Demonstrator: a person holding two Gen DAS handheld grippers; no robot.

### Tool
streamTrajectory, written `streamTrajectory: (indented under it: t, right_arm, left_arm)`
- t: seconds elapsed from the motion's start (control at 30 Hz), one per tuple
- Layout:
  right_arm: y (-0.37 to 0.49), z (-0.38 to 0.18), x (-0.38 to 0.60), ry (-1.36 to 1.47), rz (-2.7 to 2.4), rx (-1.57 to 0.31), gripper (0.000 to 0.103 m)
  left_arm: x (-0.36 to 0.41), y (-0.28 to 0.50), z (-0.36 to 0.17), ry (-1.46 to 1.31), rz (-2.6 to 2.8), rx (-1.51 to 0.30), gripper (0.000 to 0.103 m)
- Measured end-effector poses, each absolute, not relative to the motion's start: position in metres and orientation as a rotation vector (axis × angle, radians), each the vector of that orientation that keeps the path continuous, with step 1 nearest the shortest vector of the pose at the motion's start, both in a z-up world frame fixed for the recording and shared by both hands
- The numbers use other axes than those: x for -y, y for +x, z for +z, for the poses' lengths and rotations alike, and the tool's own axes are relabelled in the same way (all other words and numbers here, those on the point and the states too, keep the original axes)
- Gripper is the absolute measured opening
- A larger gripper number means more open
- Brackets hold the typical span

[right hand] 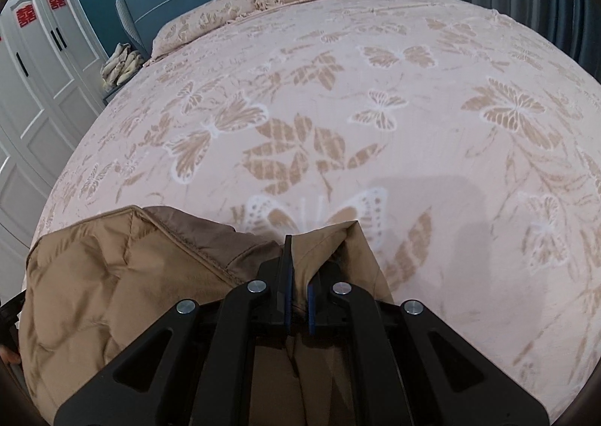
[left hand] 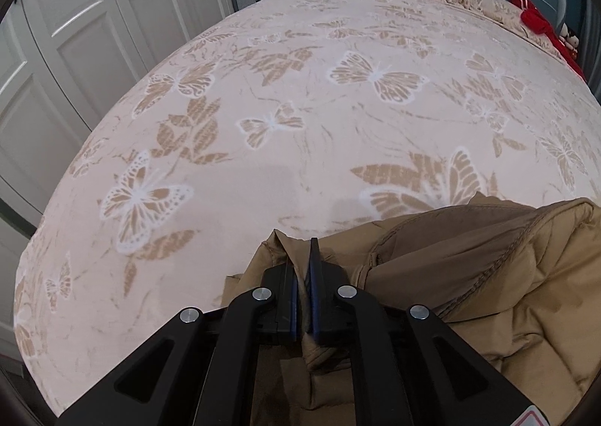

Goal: Fold large clothes

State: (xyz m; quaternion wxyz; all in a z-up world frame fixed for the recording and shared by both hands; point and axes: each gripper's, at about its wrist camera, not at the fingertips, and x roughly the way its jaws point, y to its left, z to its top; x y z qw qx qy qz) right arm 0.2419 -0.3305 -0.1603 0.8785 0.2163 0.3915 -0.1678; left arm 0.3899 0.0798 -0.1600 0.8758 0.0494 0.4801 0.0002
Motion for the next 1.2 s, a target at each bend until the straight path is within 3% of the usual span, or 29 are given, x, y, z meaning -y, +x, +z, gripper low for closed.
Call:
streamTrajectory:
  t: [0.5, 0.6, 0.63, 0.67, 0.7, 0.73, 0.77, 0.87, 1.07, 1.2]
  right_arm:
    - [0.244, -0.177, 0.33, 0.454, -0.349, -0.82, 0.005]
    - [0.239, -0.168, 0.336, 0.469, -0.344, -0.841, 0.007]
    - [0.236, -0.165, 0.339, 0.484, -0.342, -0.842, 0.013]
    - [0.227, -0.156, 0.347, 0.524, -0.337, -0.827, 0.02]
    - [0.217, -0.147, 0.354, 0.559, -0.331, -0.8, 0.026]
    - [0.205, -0.137, 0.361, 0.583, -0.339, -0.77, 0.048]
    - [0.187, -0.122, 0.369, 0.588, -0.383, -0.727, 0.057]
    - [0.145, -0.086, 0.386, 0.59, -0.425, -0.641, 0.057]
    - [0.114, -0.024, 0.33, 0.479, -0.334, -0.542, 0.04]
    - [0.148, -0.013, 0.26, 0.369, -0.201, -0.584, 0.028]
  left_arm:
    - [-0.076, 0.386, -0.178, 0.098, 0.009, -0.953, 0.009]
    - [-0.083, 0.385, -0.166, 0.092, -0.007, -0.985, 0.015]
    - [-0.089, 0.383, -0.158, 0.08, -0.017, -0.994, 0.018]
    - [-0.101, 0.378, -0.144, 0.049, -0.032, -0.99, 0.036]
    - [-0.11, 0.375, -0.134, 0.046, -0.015, -0.977, 0.055]
    - [-0.121, 0.369, -0.12, 0.055, 0.034, -0.947, 0.087]
    - [-0.139, 0.359, -0.099, 0.049, 0.074, -0.873, 0.088]
    - [-0.172, 0.344, -0.057, 0.044, 0.082, -0.811, 0.087]
    - [-0.142, 0.303, 0.003, 0.074, 0.011, -0.713, 0.086]
    - [-0.07, 0.287, 0.0, 0.08, -0.131, -0.749, 0.065]
